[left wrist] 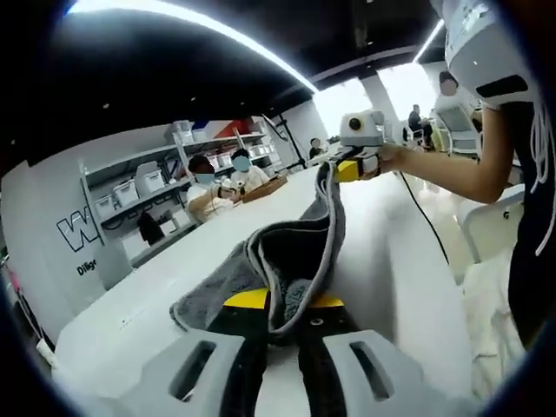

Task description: Open the folded towel by lifting each exposed corner and separating the folded layers until the towel lies flat within the target outline without major curled edges

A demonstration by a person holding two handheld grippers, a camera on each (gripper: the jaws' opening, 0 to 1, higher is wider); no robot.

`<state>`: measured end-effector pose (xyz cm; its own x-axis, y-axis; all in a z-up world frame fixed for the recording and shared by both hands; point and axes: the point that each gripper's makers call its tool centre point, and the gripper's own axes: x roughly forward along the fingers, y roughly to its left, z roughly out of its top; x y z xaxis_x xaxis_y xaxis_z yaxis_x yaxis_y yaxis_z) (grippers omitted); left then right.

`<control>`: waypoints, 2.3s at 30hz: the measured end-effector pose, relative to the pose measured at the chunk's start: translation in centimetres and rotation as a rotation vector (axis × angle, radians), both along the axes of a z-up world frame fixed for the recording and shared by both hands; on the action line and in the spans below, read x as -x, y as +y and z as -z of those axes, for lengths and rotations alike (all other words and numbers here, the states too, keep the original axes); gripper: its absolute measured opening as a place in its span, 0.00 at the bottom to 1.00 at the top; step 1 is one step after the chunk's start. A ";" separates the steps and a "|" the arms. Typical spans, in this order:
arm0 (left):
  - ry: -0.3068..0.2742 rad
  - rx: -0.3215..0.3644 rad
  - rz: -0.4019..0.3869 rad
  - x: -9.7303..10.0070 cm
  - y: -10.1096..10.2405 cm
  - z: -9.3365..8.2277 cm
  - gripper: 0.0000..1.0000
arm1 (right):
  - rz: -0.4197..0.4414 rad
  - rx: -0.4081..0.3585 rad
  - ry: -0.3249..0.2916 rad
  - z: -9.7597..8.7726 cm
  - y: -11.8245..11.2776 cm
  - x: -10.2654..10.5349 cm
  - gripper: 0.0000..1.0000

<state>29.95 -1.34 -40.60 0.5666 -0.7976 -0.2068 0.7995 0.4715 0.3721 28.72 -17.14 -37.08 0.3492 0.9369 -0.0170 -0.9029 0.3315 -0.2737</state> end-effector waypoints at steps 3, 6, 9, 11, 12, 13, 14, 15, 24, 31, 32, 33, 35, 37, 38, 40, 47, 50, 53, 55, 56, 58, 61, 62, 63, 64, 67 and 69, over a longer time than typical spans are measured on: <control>0.000 -0.008 0.005 0.4 -0.1 0.2 0.09 | 0.005 0.007 0.010 0.5 -0.1 0.4 0.00; 0.001 -0.017 0.018 0.7 -0.1 0.3 0.09 | 0.012 -0.001 0.026 0.7 -0.4 0.5 0.00; 0.002 -0.026 0.029 1.0 -0.4 0.4 0.09 | 0.021 -0.007 0.028 0.9 -0.5 0.7 0.00; -0.003 -0.038 0.036 1.3 -0.6 0.5 0.09 | 0.026 -0.007 0.028 0.9 -0.7 0.8 0.00; -0.006 -0.046 0.044 1.5 -0.7 0.6 0.10 | 0.032 -0.010 0.031 0.9 -0.9 0.8 0.00; -0.007 -0.048 0.045 1.5 -0.8 0.7 0.10 | 0.034 -0.010 0.031 0.9 -0.9 0.7 0.00; -0.008 -0.050 0.047 1.6 -0.8 0.7 0.10 | 0.040 -0.012 0.031 0.9 -1.0 0.7 0.00; -0.005 -0.052 0.050 1.6 -0.8 0.8 0.10 | 0.040 -0.016 0.035 0.9 -1.0 0.9 0.00; 0.033 -0.063 0.066 2.4 -0.6 2.1 0.09 | 0.051 0.004 0.073 2.7 -1.2 1.9 0.00; 0.060 -0.059 0.071 3.2 -0.8 3.0 0.09 | 0.062 0.020 0.094 3.6 -1.7 2.2 0.00; 0.065 -0.055 0.071 3.3 -0.8 3.0 0.09 | 0.064 0.024 0.095 3.6 -1.7 2.2 0.00; 0.070 -0.049 0.071 3.3 -0.9 3.0 0.09 | 0.070 0.025 0.098 3.8 -1.8 2.3 0.00; 0.071 -0.050 0.071 3.4 -1.1 3.1 0.09 | 0.075 0.021 0.104 4.0 -2.0 2.3 0.00; 0.068 -0.055 0.073 3.5 -1.3 3.1 0.09 | 0.081 0.021 0.110 4.2 -2.0 2.4 0.00; 0.070 -0.056 0.076 3.6 -1.4 3.2 0.09 | 0.085 0.023 0.114 4.4 -2.2 2.4 0.00; 0.078 -0.058 0.078 3.7 -1.5 3.5 0.09 | 0.088 0.025 0.118 4.6 -2.2 2.6 0.00; 0.134 -0.049 0.066 4.3 -1.5 4.7 0.10 | 0.094 0.031 0.141 5.7 -2.3 3.2 0.00; 0.140 -0.060 0.063 4.4 -1.4 5.1 0.10 | 0.095 0.031 0.151 6.1 -2.3 3.4 0.00; 0.146 -0.061 0.061 4.5 -1.4 5.2 0.10 | 0.096 0.030 0.159 6.3 -2.3 3.4 0.00; 0.151 -0.061 0.060 4.6 -1.4 5.4 0.11 | 0.099 0.027 0.168 6.5 -2.5 3.5 0.00; 0.156 -0.056 0.056 4.6 -1.4 5.5 0.11 | 0.100 0.027 0.169 6.6 -2.5 3.5 0.01; 0.168 -0.045 0.049 4.6 -1.5 5.6 0.12 | 0.102 0.026 0.179 6.9 -2.7 3.6 0.01; 0.176 -0.027 0.060 4.9 -1.5 5.7 0.15 | 0.111 0.017 0.197 7.3 -2.8 3.7 0.02; 0.176 -0.027 0.058 4.9 -1.4 5.7 0.15 | 0.112 0.015 0.200 7.4 -2.8 3.7 0.02; 0.176 -0.025 0.054 5.0 -1.3 5.8 0.16 | 0.113 0.013 0.204 7.5 -2.7 3.9 0.03; 0.177 -0.022 0.052 5.0 -1.3 5.8 0.16 | 0.113 0.013 0.205 7.6 -2.7 3.9 0.03; 0.180 -0.020 0.049 5.2 -1.2 5.9 0.17 | 0.114 0.014 0.213 7.9 -2.7 4.3 0.04; 0.179 -0.028 0.048 5.4 -1.1 5.9 0.18 | 0.114 0.020 0.216 8.0 -2.5 4.5 0.04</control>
